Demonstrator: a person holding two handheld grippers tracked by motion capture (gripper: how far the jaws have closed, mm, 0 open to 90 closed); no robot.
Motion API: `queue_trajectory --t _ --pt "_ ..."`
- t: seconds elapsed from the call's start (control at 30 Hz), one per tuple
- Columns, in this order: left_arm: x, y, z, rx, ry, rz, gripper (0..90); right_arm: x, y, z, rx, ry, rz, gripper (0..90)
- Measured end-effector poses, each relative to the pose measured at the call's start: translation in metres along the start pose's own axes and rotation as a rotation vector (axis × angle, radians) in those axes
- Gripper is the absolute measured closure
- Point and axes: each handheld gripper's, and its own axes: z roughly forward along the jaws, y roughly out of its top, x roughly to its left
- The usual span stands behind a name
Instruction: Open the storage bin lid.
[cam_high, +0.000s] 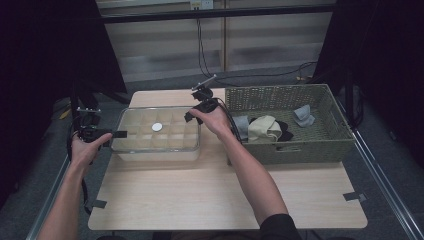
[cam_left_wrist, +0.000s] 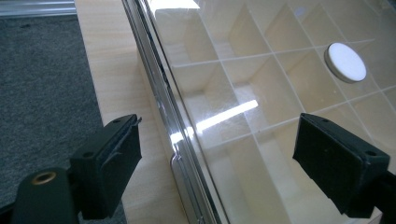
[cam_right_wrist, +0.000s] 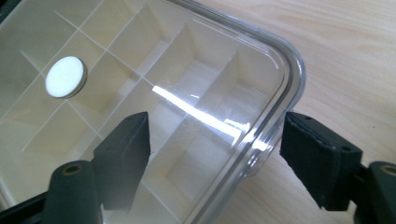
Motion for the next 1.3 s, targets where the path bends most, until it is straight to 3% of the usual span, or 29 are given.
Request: queue_trajectory --t 0.1,0.13,0.33,0.43,0.53,0.73,0.8,0.93,1.13,1.3 --pt "0.0 -0.002 0.0 0.0 -0.019 -0.009 14.6 0.0 0.0 0.006 0.013 -0.028 0.012 21.8" --pt "0.002 -0.003 -0.001 0.008 -0.023 0.003 14.7 -0.001 0.0 0.007 0.016 -0.027 0.02 21.4" --pt "-0.001 -0.003 0.004 0.002 -0.029 -0.024 14.8 -0.002 0.0 0.007 0.011 -0.022 0.029 19.4" --pt "-0.004 -0.001 0.005 0.009 -0.04 -0.013 16.1 0.001 -0.001 0.009 0.005 -0.023 0.056 17.1" --pt "-0.006 0.001 0.007 0.025 -0.029 0.003 14.9 0.002 -0.004 0.013 0.022 -0.015 0.067 17.8" --pt "-0.006 0.001 0.01 0.006 -0.037 -0.023 14.8 0.0 -0.005 0.017 0.008 -0.001 0.099 18.2" --pt "-0.004 0.001 0.01 0.017 -0.046 -0.012 14.8 -0.001 -0.005 0.017 0.005 0.002 0.09 18.2" --pt "-0.003 0.003 0.013 0.011 -0.071 -0.044 15.4 -0.003 -0.005 0.019 -0.006 0.006 0.102 18.0" --pt "0.0 0.004 0.012 0.001 -0.07 -0.045 20.8 -0.006 -0.006 0.017 -0.027 0.013 0.161 24.0" --pt "0.003 0.002 0.01 -0.017 -0.08 -0.052 25.8 -0.005 -0.006 0.015 -0.036 0.001 0.167 25.4"
